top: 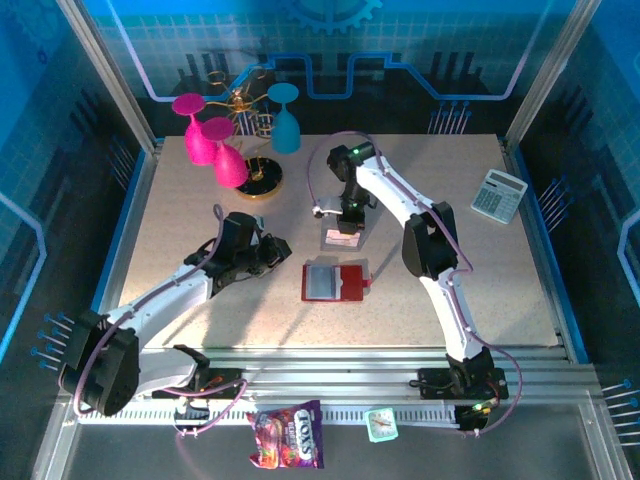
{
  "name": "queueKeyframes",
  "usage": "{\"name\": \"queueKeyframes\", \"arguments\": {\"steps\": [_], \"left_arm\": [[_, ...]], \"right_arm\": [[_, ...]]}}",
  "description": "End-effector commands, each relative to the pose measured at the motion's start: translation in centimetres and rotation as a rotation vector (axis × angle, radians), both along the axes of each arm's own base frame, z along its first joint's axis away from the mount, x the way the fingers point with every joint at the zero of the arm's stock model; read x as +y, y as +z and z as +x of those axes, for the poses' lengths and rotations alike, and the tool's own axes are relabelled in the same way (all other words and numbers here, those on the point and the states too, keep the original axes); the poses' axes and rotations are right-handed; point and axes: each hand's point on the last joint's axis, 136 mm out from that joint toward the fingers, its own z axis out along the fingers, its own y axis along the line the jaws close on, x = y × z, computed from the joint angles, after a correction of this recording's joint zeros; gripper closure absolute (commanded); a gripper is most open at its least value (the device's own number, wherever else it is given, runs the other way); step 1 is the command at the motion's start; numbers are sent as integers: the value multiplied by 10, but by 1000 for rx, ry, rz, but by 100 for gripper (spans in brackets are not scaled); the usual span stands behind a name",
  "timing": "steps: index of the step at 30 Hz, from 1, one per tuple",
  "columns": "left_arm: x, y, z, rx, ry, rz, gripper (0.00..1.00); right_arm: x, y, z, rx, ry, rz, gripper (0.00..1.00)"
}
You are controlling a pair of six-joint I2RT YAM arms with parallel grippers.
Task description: Take the credit cards out of the card holder
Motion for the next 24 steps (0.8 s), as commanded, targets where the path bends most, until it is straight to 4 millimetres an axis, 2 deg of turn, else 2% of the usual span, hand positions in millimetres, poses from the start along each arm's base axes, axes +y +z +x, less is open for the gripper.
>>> {"name": "queueKeyframes", "arguments": {"steps": [1,5,9,16,18,19,24], "left_arm": [[-1,-7,0,23,3,-25,81],[-2,-6,1,17,7,-43,81],[-4,-6,2,19,4,-54,81],[-6,-8,3,25,-4,-60,81],[-6,-9,3,27,-5,-58,81],[-6,-9,4,25,-6,-56,81],[-7,-11,3,30,-9,-54,81]], "right_arm": [[-5,-5,-12,76,1,0,96],[-5,-5,-8,64,-7,3,87],[-4,7,-1,16,-26,10,80],[-6,23,7,-68,-66,12,78],[-8,21,10,-89,-83,5,78],[-8,33,13,-125,-91,19,77],[-12,39,21,-217,-126,21,76]]}}
